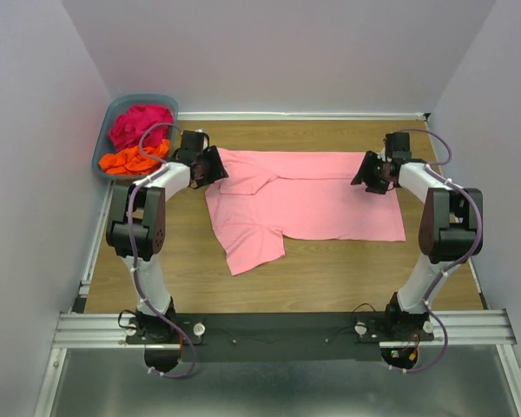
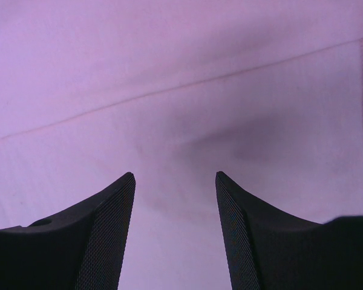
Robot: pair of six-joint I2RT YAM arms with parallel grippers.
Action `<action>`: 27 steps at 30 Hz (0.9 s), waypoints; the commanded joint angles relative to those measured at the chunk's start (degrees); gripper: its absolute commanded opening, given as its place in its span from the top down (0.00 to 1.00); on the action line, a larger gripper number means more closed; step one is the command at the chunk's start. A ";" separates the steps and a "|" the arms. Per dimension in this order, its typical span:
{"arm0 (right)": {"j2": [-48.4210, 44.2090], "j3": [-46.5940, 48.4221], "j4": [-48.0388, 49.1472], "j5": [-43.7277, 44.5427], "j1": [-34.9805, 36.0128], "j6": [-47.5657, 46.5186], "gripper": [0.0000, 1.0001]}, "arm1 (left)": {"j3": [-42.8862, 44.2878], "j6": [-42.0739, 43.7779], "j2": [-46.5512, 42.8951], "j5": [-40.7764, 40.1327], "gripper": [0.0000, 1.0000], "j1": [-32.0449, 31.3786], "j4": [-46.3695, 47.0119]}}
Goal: Fold and stack the t-shirts
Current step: Fold the tshirt
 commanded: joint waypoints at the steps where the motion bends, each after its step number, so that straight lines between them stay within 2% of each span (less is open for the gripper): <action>1: -1.83 -0.89 -0.14 -3.73 0.86 -1.27 0.37 | 0.42 -0.64 1.46 2.80 0.38 -0.61 3.22; 15: -1.65 -1.24 0.83 -6.37 4.11 -0.75 0.37 | 0.07 -1.17 4.19 3.85 0.40 -2.28 3.49; 16: -1.65 -1.24 0.83 -6.46 4.03 -0.75 0.37 | 0.07 -1.26 4.02 3.94 0.46 -2.46 3.49; 18: -1.65 -1.24 0.83 -6.72 4.03 -0.84 0.37 | 0.16 -1.26 3.67 4.03 0.48 -2.81 3.31; 19: -1.74 -1.16 0.83 -6.72 4.11 -0.92 0.37 | 0.07 -1.34 3.41 3.94 0.54 -2.98 3.14; 21: -2.09 -1.24 0.83 -6.72 4.11 -1.01 0.37 | -0.19 -1.61 2.26 4.38 0.57 -3.07 2.70; 22: -2.09 -1.33 0.83 -6.81 4.11 -1.10 0.37 | -0.46 -1.70 1.39 4.47 0.63 -3.16 2.61; 24: -2.35 -1.51 0.83 -7.07 4.11 -1.19 0.37 | -0.89 -1.78 0.68 4.91 0.64 -3.25 2.17; 25: -2.44 -1.68 0.83 -6.98 4.11 -1.28 0.37 | -1.25 -1.87 -0.02 5.17 0.70 -3.34 1.91; 27: -2.70 -1.77 0.83 -7.59 4.11 -1.28 0.37 | -2.21 -2.22 -0.46 6.05 0.76 -3.34 1.38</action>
